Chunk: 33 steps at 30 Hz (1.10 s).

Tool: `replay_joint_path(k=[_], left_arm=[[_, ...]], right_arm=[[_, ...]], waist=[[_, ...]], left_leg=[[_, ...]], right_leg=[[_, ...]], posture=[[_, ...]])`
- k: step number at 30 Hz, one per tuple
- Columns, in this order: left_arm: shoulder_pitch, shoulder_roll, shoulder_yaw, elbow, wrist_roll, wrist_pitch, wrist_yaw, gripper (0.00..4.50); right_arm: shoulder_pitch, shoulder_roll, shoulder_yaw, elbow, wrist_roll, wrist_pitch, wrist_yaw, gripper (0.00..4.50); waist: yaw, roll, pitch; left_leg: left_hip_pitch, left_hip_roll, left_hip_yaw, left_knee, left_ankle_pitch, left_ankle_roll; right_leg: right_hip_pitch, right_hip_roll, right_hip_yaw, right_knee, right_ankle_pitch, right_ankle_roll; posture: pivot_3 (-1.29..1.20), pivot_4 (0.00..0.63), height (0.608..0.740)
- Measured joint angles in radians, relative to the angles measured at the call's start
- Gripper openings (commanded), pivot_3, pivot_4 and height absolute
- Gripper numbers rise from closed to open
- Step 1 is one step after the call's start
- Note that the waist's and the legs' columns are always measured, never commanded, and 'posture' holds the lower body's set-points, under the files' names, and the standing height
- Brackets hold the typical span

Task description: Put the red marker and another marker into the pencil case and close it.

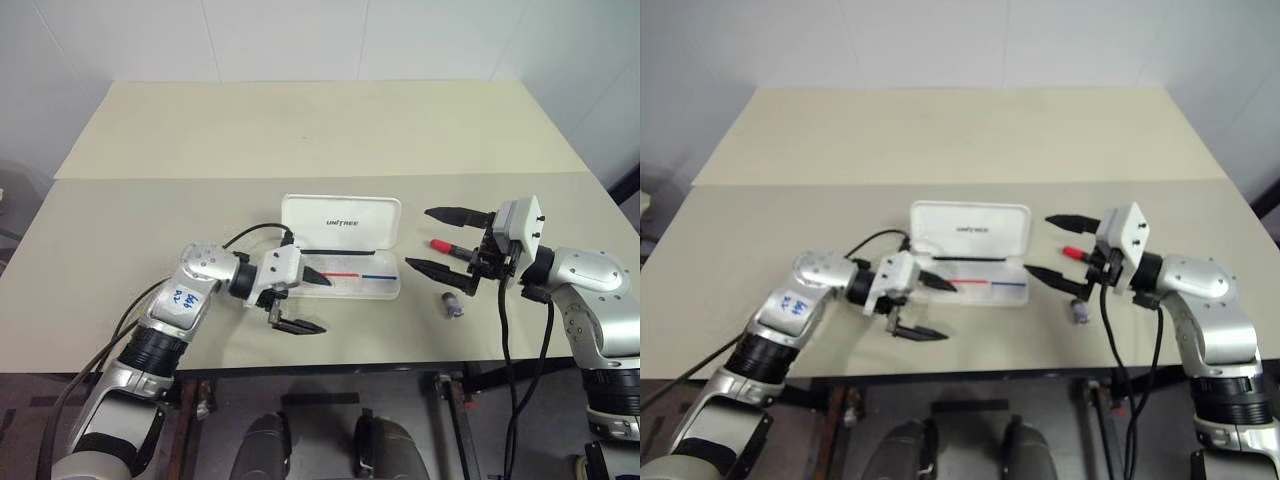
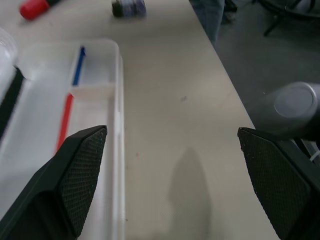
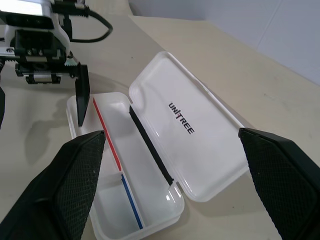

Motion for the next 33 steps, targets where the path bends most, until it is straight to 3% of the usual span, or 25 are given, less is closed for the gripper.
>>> replay_joint_path(k=[4, 10, 17, 21, 31, 33], left_arm=[[0.005, -0.036, 0.037, 0.039, -0.033, -0.077, 0.010, 4.48], [0.011, -0.072, 0.138, 0.027, -0.175, -0.108, 0.013, 4.48], [0.026, 0.013, 0.222, -0.049, -0.264, -0.046, 0.008, 4.48], [0.062, 0.111, 0.277, -0.087, -0.298, -0.004, 0.004, 4.48], [0.048, 0.283, 0.393, -0.010, -0.296, -0.013, 0.016, 4.48], [0.047, 0.284, 0.395, -0.010, -0.297, -0.013, 0.016, 4.50]], right_arm=[[-0.009, -0.005, 0.000, 0.029, 0.000, 0.000, 0.003, 4.50], [-0.040, -0.114, -0.001, 0.229, -0.050, -0.029, 0.084, 4.50], [-0.162, -0.148, 0.013, 0.544, -0.128, -0.134, 0.176, 4.50], [-0.299, -0.134, 0.050, 0.759, -0.191, -0.184, 0.223, 4.50], [-0.422, -0.011, 0.128, 1.082, -0.319, -0.288, 0.251, 4.50], [-0.440, -0.005, 0.132, 1.113, -0.337, -0.309, 0.253, 4.09]], waist=[[0.001, 0.000, 0.000], [-0.001, 0.000, 0.000], [-0.024, 0.000, 0.000], [-0.042, 0.000, 0.000], [-0.049, 0.001, 0.001], [-0.049, 0.001, 0.001]], left_leg=[[0.000, 0.000, 0.000, 0.001, 0.000, 0.000], [0.000, 0.000, 0.000, 0.002, 0.000, 0.000], [0.001, 0.000, 0.001, 0.001, 0.002, -0.003], [0.002, 0.000, 0.002, 0.000, 0.002, -0.003], [0.001, 0.000, 0.003, -0.002, 0.003, -0.005], [0.001, 0.000, 0.003, -0.002, 0.003, -0.005]], right_leg=[[0.000, 0.000, 0.000, 0.000, 0.000, 0.000], [0.000, 0.000, 0.000, 0.001, 0.000, 0.000], [0.000, 0.000, 0.001, 0.001, 0.000, 0.000], [0.000, 0.000, 0.002, 0.001, 0.000, 0.000], [-0.001, 0.000, 0.002, 0.001, 0.000, 0.000], [-0.001, 0.000, 0.003, 0.002, 0.000, 0.001]], posture=[[0.00, 0.150, 0.740], [0.00, 0.150, 0.740], [0.00, 0.150, 0.740], [0.00, 0.150, 0.740], [0.00, 0.150, 0.740], [0.00, 0.150, 0.740]])
